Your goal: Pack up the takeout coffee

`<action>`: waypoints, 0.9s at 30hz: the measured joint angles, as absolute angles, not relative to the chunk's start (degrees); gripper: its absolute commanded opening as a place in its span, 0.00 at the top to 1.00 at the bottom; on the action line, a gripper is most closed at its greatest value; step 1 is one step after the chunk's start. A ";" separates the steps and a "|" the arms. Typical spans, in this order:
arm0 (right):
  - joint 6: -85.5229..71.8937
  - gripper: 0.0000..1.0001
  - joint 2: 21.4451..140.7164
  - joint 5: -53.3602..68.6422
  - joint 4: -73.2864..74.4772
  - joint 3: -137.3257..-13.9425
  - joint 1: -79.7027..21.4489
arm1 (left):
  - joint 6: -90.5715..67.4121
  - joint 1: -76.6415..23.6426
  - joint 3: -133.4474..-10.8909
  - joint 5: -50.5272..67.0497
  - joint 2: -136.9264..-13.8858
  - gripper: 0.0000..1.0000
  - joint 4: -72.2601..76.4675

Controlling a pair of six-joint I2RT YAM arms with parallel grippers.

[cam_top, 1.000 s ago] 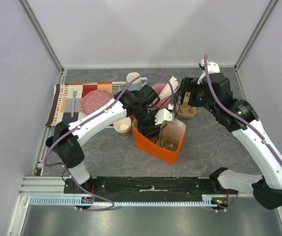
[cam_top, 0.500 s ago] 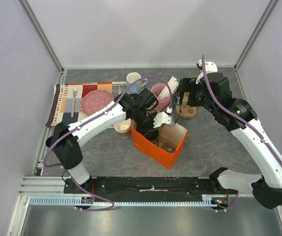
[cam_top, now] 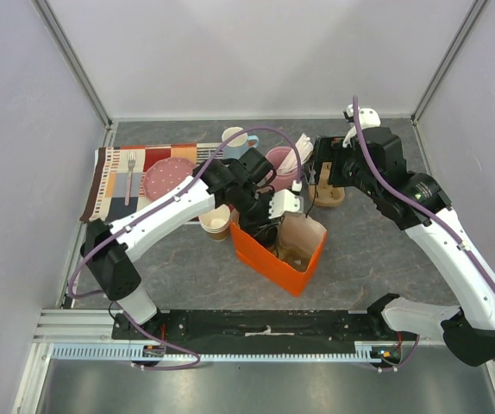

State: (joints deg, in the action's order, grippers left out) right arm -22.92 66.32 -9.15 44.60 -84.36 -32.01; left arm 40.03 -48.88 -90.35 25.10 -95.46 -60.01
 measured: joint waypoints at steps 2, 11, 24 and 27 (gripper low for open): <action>-22.79 0.02 66.32 -8.95 44.60 -84.36 -32.01 | 40.12 -48.88 -90.98 24.88 -94.48 0.59 -60.55; -22.74 0.02 67.44 -7.29 44.18 -85.23 -31.81 | 40.18 -48.88 -93.34 24.51 -90.15 0.55 -61.14; -32.16 0.29 78.11 -4.69 43.77 -99.72 -20.95 | 36.12 -48.86 -94.94 20.93 -82.96 0.47 -54.76; -34.09 0.37 82.11 -3.46 44.07 -100.55 -17.56 | 33.12 -48.51 -93.71 17.87 -79.85 0.44 -50.57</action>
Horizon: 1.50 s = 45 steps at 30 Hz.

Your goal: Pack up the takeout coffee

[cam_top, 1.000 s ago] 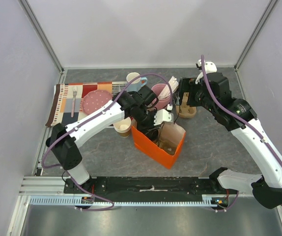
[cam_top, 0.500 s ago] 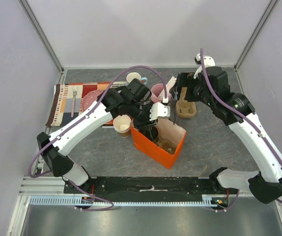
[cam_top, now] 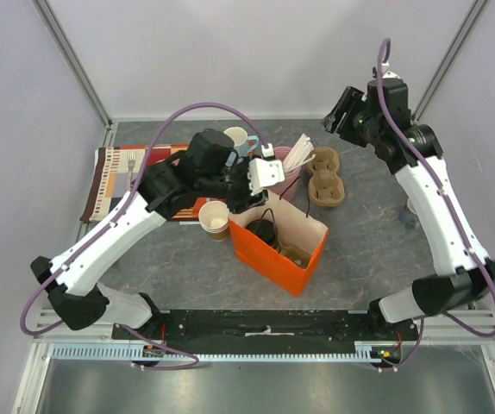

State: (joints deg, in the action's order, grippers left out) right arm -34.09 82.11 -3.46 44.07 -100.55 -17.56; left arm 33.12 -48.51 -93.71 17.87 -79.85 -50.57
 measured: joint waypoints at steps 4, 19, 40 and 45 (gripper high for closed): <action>-34.24 0.38 89.25 -1.28 45.58 -100.79 -15.73 | 27.05 -45.98 -93.38 13.47 -77.03 0.41 -45.19; -10.26 0.29 98.63 14.13 43.20 -108.71 -25.65 | 8.34 -29.32 -92.18 3.84 -76.60 0.40 -39.24; 2.87 0.41 115.26 9.87 46.00 -115.87 -33.28 | 7.64 -26.37 -87.88 3.07 -77.25 0.41 -38.83; 3.97 0.69 115.24 8.54 45.95 -115.77 -33.17 | 7.35 -25.45 -87.72 3.40 -77.25 0.41 -38.83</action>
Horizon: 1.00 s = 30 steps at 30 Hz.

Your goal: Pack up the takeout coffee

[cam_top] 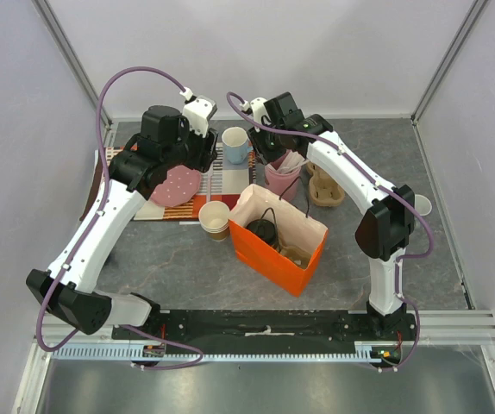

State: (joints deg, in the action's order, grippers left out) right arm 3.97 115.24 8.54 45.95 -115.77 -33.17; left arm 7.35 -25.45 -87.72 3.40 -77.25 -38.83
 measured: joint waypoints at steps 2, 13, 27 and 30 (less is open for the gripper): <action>4.23 0.72 115.24 8.45 45.95 -115.81 -33.23 | 7.18 -25.19 -87.72 3.66 -77.25 0.41 -38.81; 5.41 1.00 115.26 8.23 45.98 -116.68 -33.54 | 6.98 -25.08 -87.72 5.43 -77.25 0.41 -38.83; 7.51 1.00 102.32 5.10 45.91 -123.17 -33.54 | 7.05 -25.08 -87.72 7.18 -77.65 0.42 -38.83; 7.14 1.00 99.22 5.19 45.67 -126.30 -33.54 | 7.07 -25.08 -87.72 7.66 -77.97 0.41 -38.83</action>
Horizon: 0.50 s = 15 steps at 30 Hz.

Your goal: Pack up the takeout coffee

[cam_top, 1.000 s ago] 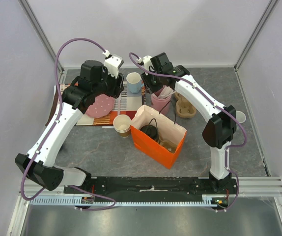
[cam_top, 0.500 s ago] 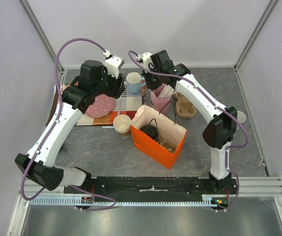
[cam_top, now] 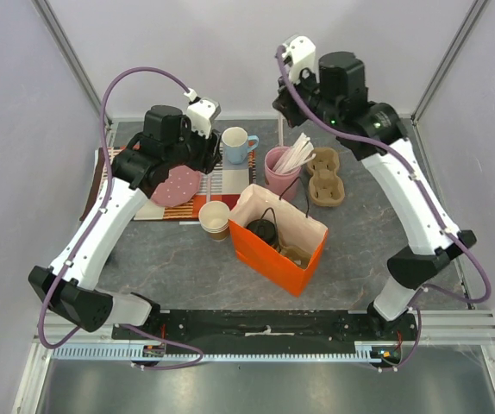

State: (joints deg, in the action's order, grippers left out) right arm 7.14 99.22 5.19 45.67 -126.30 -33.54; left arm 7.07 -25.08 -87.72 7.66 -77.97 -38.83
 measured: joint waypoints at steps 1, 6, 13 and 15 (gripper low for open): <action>6.87 1.00 98.17 5.23 45.50 -127.07 -33.54 | 7.09 -25.08 -87.72 7.70 -78.08 0.42 -38.85; 4.60 1.00 93.86 5.15 45.30 -130.58 -33.54 | 7.35 -25.08 -87.72 7.75 -78.28 0.42 -38.85; -3.38 1.00 86.70 8.23 43.48 -132.88 -33.54 | 8.36 -25.08 -87.72 7.75 -78.28 0.42 -38.87; -6.87 1.00 83.35 11.33 42.89 -132.25 -33.54 | 8.54 -25.08 -87.72 7.77 -78.28 0.42 -38.87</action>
State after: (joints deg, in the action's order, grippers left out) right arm -6.87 83.35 11.33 42.89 -132.25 -33.54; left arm 8.54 -25.08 -87.72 7.77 -78.28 -38.87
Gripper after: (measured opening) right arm 0.007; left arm 0.586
